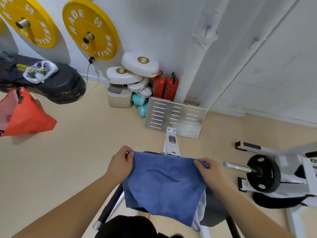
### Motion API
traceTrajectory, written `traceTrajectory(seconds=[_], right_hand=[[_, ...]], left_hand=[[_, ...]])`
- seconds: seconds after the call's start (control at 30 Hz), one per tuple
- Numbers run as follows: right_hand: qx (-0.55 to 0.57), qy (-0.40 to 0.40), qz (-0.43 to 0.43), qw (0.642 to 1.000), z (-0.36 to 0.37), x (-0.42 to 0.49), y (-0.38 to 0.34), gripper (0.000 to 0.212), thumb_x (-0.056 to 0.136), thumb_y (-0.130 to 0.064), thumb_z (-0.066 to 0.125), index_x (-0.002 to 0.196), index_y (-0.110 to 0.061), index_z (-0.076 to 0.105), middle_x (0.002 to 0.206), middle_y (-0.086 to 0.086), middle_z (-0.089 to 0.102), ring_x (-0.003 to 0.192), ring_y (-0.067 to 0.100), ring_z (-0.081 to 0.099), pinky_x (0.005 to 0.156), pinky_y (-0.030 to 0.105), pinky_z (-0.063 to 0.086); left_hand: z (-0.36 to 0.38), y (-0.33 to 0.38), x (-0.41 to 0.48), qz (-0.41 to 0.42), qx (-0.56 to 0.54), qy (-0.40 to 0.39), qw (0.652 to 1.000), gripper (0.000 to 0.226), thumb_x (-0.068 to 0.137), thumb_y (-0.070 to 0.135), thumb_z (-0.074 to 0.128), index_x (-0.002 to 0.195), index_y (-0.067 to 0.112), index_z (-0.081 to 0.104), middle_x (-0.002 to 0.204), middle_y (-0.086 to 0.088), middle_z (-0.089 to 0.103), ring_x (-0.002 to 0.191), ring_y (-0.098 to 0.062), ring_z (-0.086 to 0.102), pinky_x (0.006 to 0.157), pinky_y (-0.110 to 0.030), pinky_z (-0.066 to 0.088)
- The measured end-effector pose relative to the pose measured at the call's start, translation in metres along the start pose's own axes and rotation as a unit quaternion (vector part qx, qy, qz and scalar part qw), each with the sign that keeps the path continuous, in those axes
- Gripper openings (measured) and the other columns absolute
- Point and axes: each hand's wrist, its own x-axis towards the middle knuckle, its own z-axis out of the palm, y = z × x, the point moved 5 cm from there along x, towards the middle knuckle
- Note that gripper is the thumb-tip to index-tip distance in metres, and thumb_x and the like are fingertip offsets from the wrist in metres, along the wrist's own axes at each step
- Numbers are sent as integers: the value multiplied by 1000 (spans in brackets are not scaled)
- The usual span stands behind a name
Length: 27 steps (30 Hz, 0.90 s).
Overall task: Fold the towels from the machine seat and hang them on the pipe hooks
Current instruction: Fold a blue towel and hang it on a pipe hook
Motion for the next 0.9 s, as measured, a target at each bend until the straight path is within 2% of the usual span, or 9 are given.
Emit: traceTrajectory(seconds=[0.07, 0.13, 0.23, 0.37, 0.43, 0.53, 0.63, 0.77, 0.9], right_hand=[[-15, -6, 19, 1000, 8, 22, 2, 20, 98, -21, 63, 85, -20, 78, 85, 0, 76, 86, 21, 69, 77, 34, 53], [-37, -14, 38, 999, 15, 41, 7, 19, 96, -18, 63, 82, -20, 76, 82, 1, 75, 81, 21, 66, 75, 34, 53], [-92, -37, 46, 994, 25, 66, 15, 16, 96, -18, 62, 86, -20, 74, 81, 0, 72, 75, 17, 62, 67, 28, 48], [-148, -69, 45, 986, 38, 98, 17, 17, 97, -16, 59, 85, -16, 71, 78, 1, 69, 69, 15, 57, 60, 24, 43], [-172, -91, 46, 980, 48, 114, 23, 19, 96, -16, 60, 80, -19, 69, 77, 1, 68, 71, 17, 58, 62, 24, 44], [-217, -127, 56, 966, 62, 137, 35, 18, 96, -23, 60, 80, -27, 68, 77, -2, 68, 75, 17, 62, 65, 23, 47], [-232, -184, 83, 952, 78, 148, 49, 16, 99, -25, 58, 91, -18, 69, 83, -4, 65, 77, 10, 58, 66, 18, 43], [-208, -224, 117, 945, 90, 148, 61, 18, 99, -28, 58, 84, -19, 64, 90, -3, 63, 87, 13, 57, 78, 25, 45], [-216, -244, 119, 938, 92, 152, 61, 15, 98, -28, 58, 90, -17, 64, 97, -1, 62, 94, 15, 57, 86, 30, 48]], left_hand=[[5, 0, 23, -19, 7, -11, 1000, 13, 103, 20, 47, 98, 20, 59, 89, 3, 67, 84, -21, 62, 70, -30, 47], [11, -6, 42, -53, 11, -32, 998, 14, 102, 22, 47, 95, 21, 59, 86, -1, 68, 80, -28, 67, 71, -38, 57], [23, -21, 62, -99, 10, -43, 994, 16, 101, 23, 46, 89, 24, 58, 81, -4, 70, 72, -30, 71, 68, -48, 62], [39, -31, 83, -127, 70, -37, 989, 15, 101, 23, 47, 90, 26, 57, 84, 1, 67, 76, -22, 64, 67, -33, 52], [49, -41, 92, -152, 109, -57, 981, 14, 101, 22, 46, 93, 25, 57, 88, 2, 67, 79, -21, 61, 65, -29, 44], [67, -60, 103, -193, 114, -93, 970, 13, 99, 20, 48, 95, 23, 59, 97, -1, 67, 87, -23, 60, 73, -28, 44], [86, -73, 107, -219, 107, -132, 961, 12, 99, 22, 49, 96, 22, 61, 98, -1, 66, 85, -20, 59, 72, -27, 44], [97, -80, 107, -229, 86, -158, 957, 16, 101, 22, 47, 106, 15, 61, 92, 1, 62, 79, -12, 56, 65, -23, 42], [96, -83, 107, -243, 37, -172, 954, 20, 100, 20, 50, 104, 7, 64, 97, -10, 67, 81, -19, 57, 70, -26, 48]])
